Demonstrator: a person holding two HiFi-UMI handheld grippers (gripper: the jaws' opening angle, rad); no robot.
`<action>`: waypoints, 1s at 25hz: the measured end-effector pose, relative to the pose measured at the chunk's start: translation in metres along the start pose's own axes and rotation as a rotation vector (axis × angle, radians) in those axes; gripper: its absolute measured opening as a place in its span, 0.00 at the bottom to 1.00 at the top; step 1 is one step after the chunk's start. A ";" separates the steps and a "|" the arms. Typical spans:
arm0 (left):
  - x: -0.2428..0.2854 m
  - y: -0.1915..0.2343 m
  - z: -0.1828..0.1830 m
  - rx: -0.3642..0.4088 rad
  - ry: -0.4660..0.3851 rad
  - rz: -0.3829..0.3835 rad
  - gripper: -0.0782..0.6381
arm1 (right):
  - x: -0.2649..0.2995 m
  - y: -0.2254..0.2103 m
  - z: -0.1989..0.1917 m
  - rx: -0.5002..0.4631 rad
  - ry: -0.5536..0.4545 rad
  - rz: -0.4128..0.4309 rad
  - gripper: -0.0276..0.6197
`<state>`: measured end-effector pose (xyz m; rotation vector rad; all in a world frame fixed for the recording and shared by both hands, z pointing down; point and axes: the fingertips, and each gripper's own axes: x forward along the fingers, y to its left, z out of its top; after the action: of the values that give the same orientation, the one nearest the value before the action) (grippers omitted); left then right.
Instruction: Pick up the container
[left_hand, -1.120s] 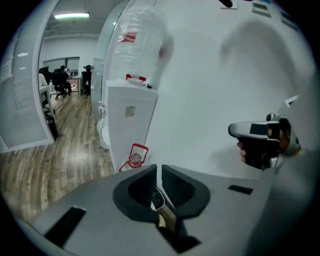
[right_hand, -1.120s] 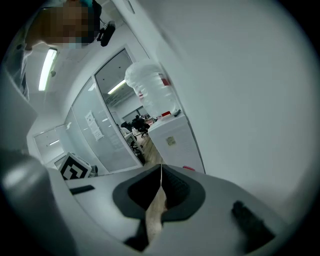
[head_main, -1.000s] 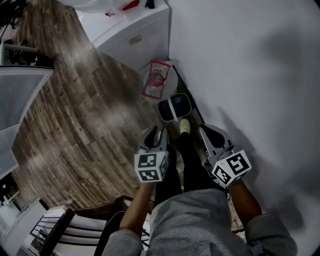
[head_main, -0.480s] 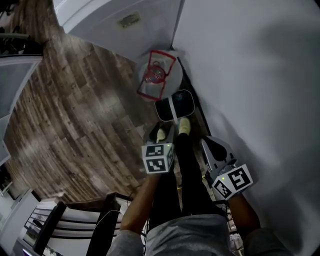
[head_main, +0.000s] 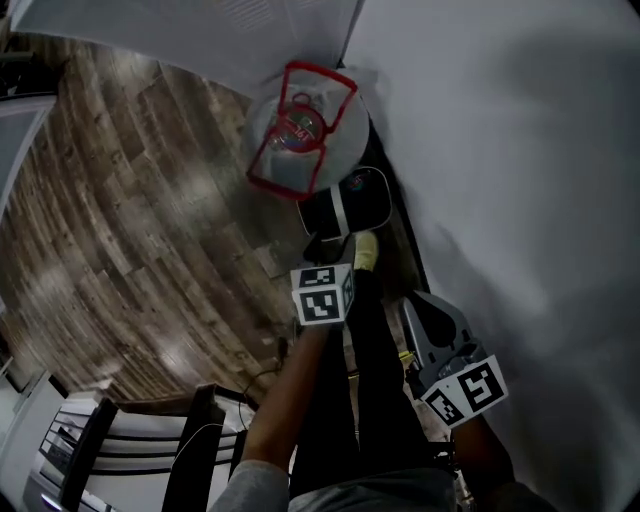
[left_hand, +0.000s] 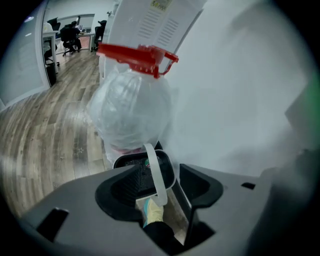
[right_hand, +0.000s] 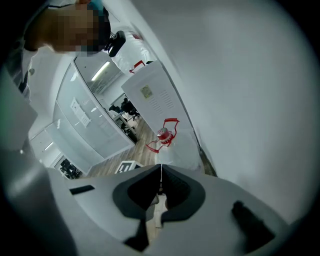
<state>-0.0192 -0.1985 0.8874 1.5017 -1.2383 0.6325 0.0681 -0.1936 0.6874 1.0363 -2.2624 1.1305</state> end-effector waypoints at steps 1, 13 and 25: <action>0.013 0.003 -0.004 -0.010 0.008 0.002 0.46 | 0.002 -0.003 -0.008 0.010 0.008 0.001 0.09; 0.104 0.014 -0.036 -0.074 0.051 -0.021 0.48 | 0.017 -0.026 -0.068 0.081 0.077 -0.003 0.09; 0.121 0.021 -0.047 -0.054 0.130 0.041 0.15 | 0.014 -0.022 -0.068 0.105 0.089 0.011 0.09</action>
<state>0.0106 -0.1989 1.0155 1.3720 -1.1798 0.7070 0.0778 -0.1532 0.7475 0.9937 -2.1623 1.2863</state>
